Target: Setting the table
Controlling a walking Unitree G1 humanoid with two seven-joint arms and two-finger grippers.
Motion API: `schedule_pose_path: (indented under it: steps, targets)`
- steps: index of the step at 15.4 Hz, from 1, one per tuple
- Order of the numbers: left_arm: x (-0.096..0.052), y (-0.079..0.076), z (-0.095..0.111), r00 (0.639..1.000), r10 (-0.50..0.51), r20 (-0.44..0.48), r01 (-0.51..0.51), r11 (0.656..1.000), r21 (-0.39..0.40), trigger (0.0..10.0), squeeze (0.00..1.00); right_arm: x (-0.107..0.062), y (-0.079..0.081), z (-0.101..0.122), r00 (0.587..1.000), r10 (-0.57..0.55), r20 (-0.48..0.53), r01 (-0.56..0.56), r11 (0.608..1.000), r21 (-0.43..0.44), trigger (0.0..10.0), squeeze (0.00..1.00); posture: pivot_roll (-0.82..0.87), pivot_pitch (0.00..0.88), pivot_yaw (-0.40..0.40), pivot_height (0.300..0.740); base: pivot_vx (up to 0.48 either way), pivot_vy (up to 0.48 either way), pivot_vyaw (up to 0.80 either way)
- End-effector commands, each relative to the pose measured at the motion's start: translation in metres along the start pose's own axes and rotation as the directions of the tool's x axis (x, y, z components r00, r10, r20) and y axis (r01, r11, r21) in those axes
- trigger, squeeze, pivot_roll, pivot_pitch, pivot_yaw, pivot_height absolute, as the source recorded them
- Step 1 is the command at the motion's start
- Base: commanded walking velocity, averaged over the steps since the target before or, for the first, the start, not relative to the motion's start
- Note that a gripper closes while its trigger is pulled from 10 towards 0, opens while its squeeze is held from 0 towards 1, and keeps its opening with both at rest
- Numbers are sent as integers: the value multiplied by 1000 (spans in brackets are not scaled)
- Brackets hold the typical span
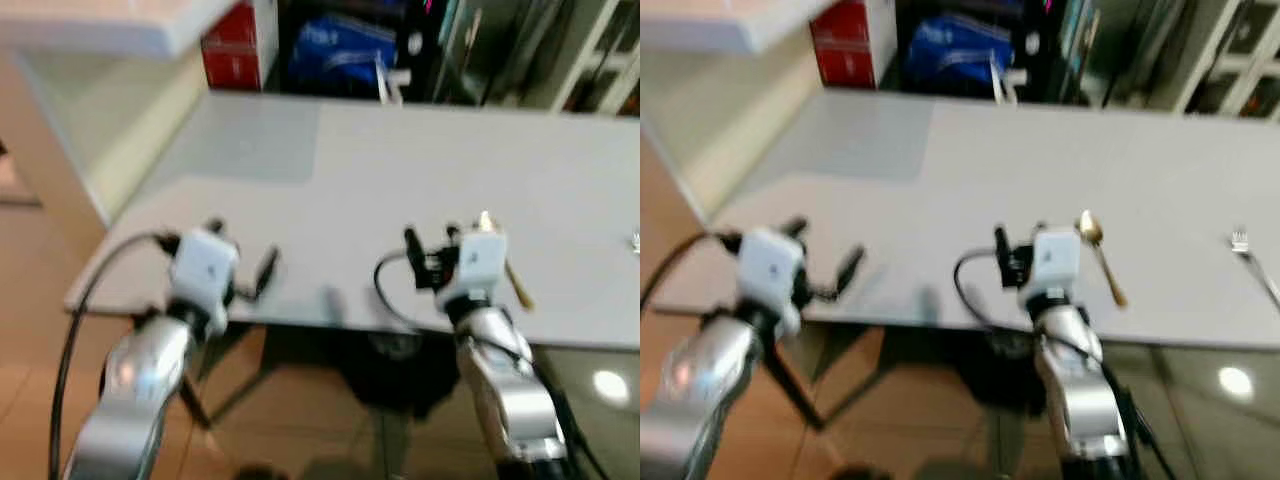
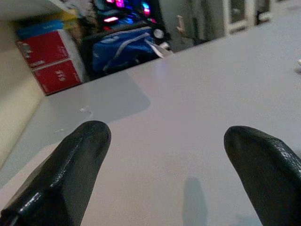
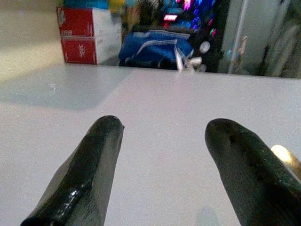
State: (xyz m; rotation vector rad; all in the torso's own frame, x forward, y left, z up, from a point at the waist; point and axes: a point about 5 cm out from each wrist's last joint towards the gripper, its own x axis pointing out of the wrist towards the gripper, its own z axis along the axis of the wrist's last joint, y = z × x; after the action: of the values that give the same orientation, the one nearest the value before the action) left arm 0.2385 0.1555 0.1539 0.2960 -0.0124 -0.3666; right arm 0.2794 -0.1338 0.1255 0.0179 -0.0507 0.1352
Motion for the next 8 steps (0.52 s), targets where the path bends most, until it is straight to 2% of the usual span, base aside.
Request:
schedule_pose_path:
  steps: [1,5,8]
  targets:
    - [-1,5,-3,999,23,-23,-22,999,25,10000,0,5,8,5,1000,15,19,-15,1000,3,10000,0,101,0,-41,740,0,480,0]
    - [-1,16,-9,991,118,-69,-116,993,31,10000,0,3,9,6,1000,3,-3,-3,999,43,10000,0,93,0,-38,740,0,480,0]
    - [5,19,-5,987,153,-50,-151,988,43,10000,0,2,11,2,1000,-1,-16,2,999,41,10000,0,101,0,-38,740,0,480,0]
